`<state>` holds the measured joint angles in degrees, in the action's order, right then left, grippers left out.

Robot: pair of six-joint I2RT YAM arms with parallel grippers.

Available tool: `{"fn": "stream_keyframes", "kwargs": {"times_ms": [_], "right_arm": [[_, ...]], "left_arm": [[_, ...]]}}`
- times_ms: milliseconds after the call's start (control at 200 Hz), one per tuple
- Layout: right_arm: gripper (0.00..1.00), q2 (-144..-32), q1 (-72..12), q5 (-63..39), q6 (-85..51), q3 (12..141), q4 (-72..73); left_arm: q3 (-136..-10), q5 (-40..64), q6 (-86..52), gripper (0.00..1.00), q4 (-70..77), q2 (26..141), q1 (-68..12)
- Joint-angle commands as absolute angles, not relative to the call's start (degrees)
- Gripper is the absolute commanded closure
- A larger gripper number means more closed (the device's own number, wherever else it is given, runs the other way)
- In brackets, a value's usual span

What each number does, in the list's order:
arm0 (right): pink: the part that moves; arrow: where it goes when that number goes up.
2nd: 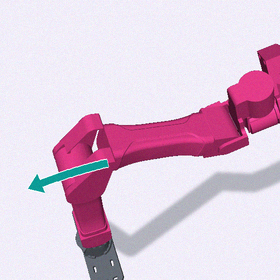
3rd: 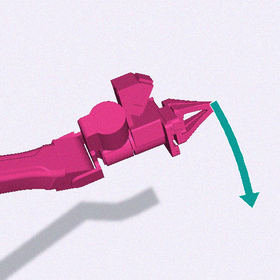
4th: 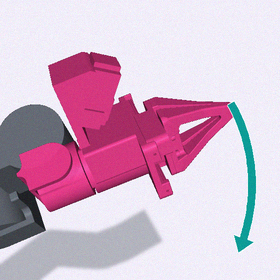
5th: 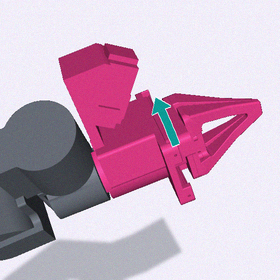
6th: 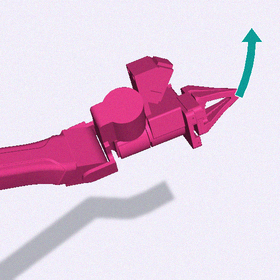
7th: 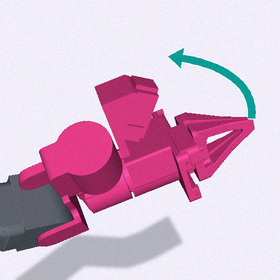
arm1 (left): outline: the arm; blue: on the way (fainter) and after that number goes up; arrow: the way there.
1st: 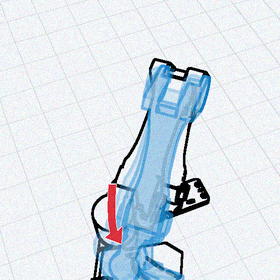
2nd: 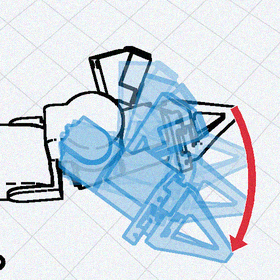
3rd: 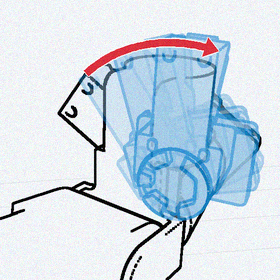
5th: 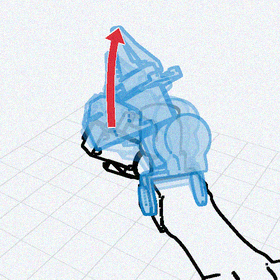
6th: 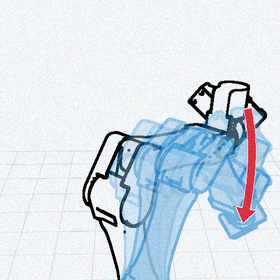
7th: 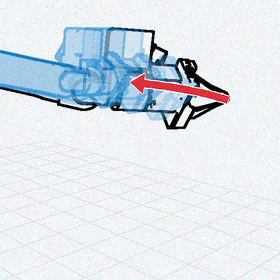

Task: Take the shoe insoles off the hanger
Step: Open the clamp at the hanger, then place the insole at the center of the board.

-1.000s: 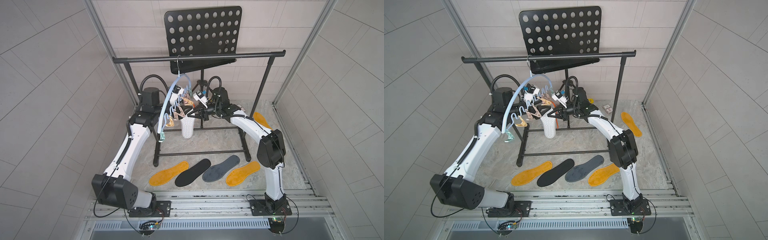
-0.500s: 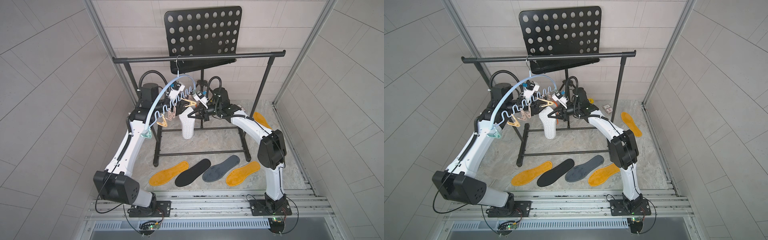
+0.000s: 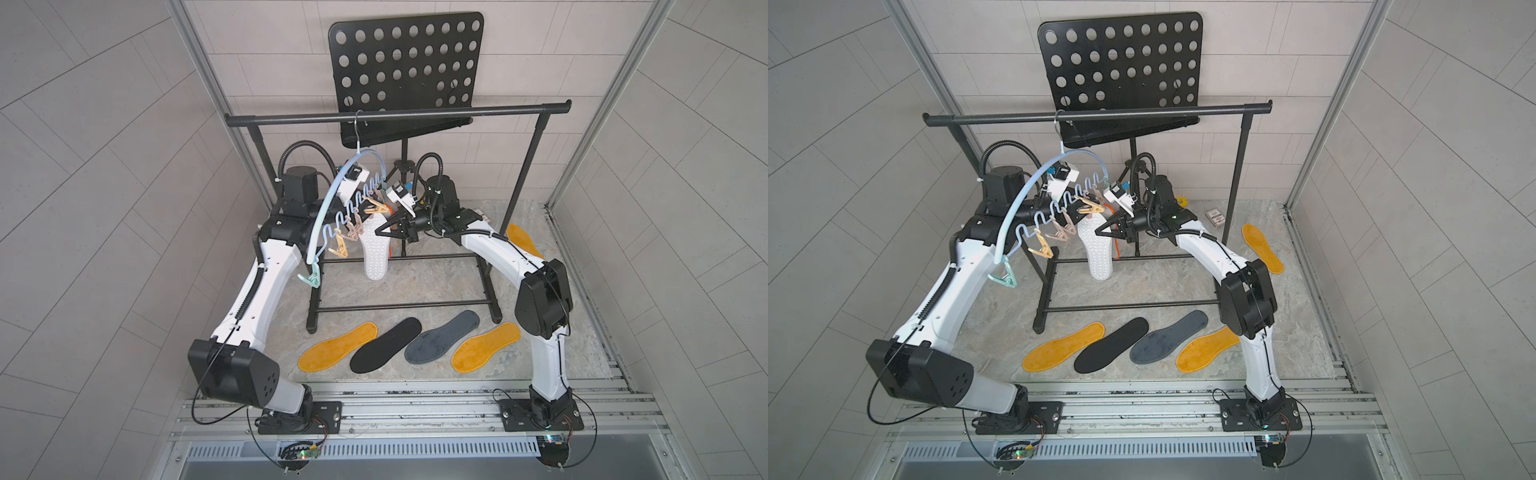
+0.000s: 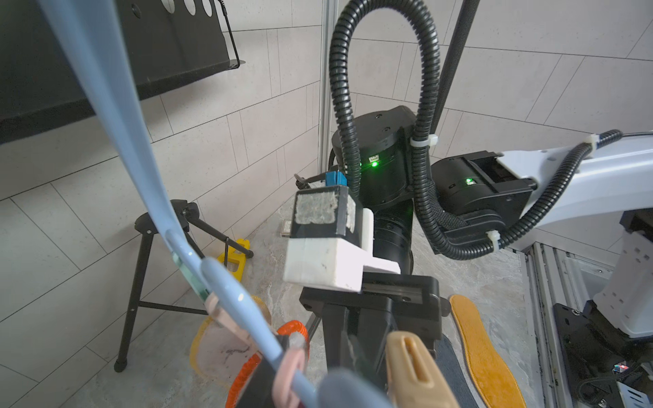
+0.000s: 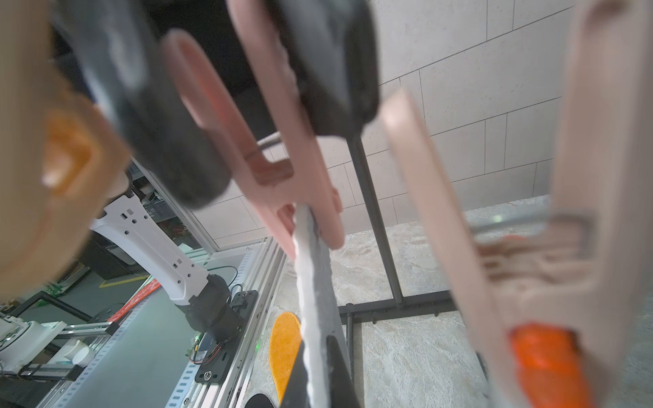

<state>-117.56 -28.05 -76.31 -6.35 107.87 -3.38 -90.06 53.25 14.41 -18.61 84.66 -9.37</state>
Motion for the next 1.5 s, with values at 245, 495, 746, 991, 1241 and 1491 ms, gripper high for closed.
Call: {"fn": "stream_keyframes", "kwargs": {"times_ms": [245, 495, 746, 991, 1241, 1491], "right_arm": [[1.0, -109.7, -27.7, -68.6, 4.9, 98.4, -17.8], [1.0, -89.0, -30.8, -50.3, 4.2, 78.7, -27.4], [1.0, -59.6, -30.1, -21.0, -3.7, 64.2, -42.9], [1.0, -45.8, -18.9, 5.0, -6.8, 62.2, -56.8], [1.0, -55.2, -9.1, 18.3, -4.6, 60.5, -47.0], [1.0, -80.8, 2.0, 9.3, -8.3, 69.6, -34.8]], "left_arm": [[-91.5, 51.4, 12.2, 0.95, -16.0, 86.1, -9.1], [-91.0, 46.9, 12.4, 0.95, -16.9, 86.1, -9.1], [-89.9, 42.4, 12.0, 0.95, -17.3, 86.4, -9.0], [-89.6, 42.4, 11.2, 0.95, -17.0, 86.9, -9.1], [-89.7, 42.2, 11.0, 0.95, -17.1, 86.9, -9.1], [-88.8, 41.5, 11.8, 0.95, -17.6, 86.5, -9.0]]}}
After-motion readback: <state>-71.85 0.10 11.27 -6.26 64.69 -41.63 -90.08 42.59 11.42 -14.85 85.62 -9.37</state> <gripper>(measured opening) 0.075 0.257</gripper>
